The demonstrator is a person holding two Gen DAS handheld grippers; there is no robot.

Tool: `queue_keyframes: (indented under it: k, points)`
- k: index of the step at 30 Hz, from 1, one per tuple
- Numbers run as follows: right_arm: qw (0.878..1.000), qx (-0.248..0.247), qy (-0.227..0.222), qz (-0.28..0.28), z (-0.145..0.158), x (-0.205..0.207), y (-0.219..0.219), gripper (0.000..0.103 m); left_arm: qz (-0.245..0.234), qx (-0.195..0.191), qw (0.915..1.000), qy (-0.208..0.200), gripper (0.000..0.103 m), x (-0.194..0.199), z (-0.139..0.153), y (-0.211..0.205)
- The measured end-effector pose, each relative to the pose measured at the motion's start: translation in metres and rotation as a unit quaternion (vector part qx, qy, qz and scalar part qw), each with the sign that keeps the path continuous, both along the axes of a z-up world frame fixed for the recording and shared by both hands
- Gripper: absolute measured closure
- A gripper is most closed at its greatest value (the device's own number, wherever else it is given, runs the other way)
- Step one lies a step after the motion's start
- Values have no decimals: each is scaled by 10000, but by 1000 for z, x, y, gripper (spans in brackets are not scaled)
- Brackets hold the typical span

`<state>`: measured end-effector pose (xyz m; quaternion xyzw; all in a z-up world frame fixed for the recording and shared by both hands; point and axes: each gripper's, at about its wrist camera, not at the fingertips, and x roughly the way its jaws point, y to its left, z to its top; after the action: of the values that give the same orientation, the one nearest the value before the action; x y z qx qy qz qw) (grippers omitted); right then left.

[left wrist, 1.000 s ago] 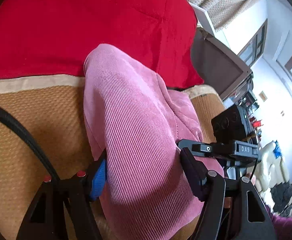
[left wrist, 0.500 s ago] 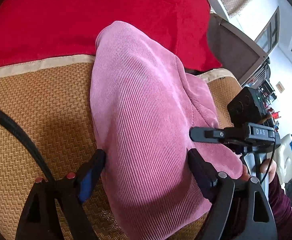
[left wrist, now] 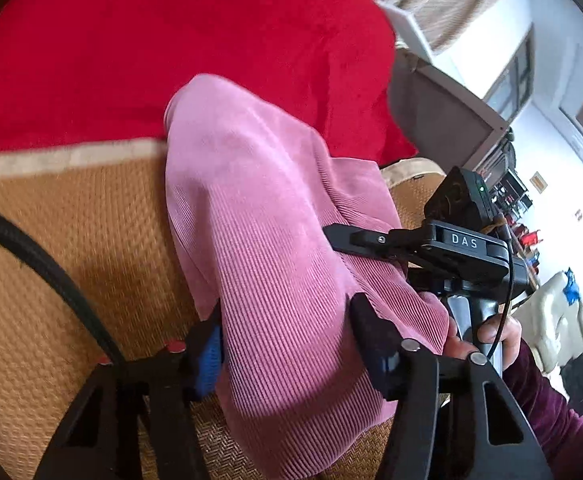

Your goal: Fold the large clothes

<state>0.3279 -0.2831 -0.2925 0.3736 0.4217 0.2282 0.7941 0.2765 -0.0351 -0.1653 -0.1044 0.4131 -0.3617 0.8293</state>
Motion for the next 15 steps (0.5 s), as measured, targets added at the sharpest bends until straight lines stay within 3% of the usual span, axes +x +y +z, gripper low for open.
queue_keyframes:
  k: [3, 7, 9, 12, 15]
  points:
    - [9991, -176, -393, 8, 24, -5, 9, 52, 51, -11, 9997, -253, 44, -11, 21, 10]
    - [9958, -31, -904, 166, 53, -13, 25, 53, 159, -37, 9969, -775, 44, -33, 53, 27]
    - [9932, 84, -1136, 231, 63, -20, 35, 53, 174, -26, 9966, -809, 44, -39, 57, 31]
    - [9931, 149, -1143, 214, 62, -24, 44, 53, 163, 118, 9985, -506, 44, -36, 42, 30]
    - [9962, -11, -849, 180, 44, -22, 45, 53, 229, 750, 9969, 26, 42, -23, 3, 13]
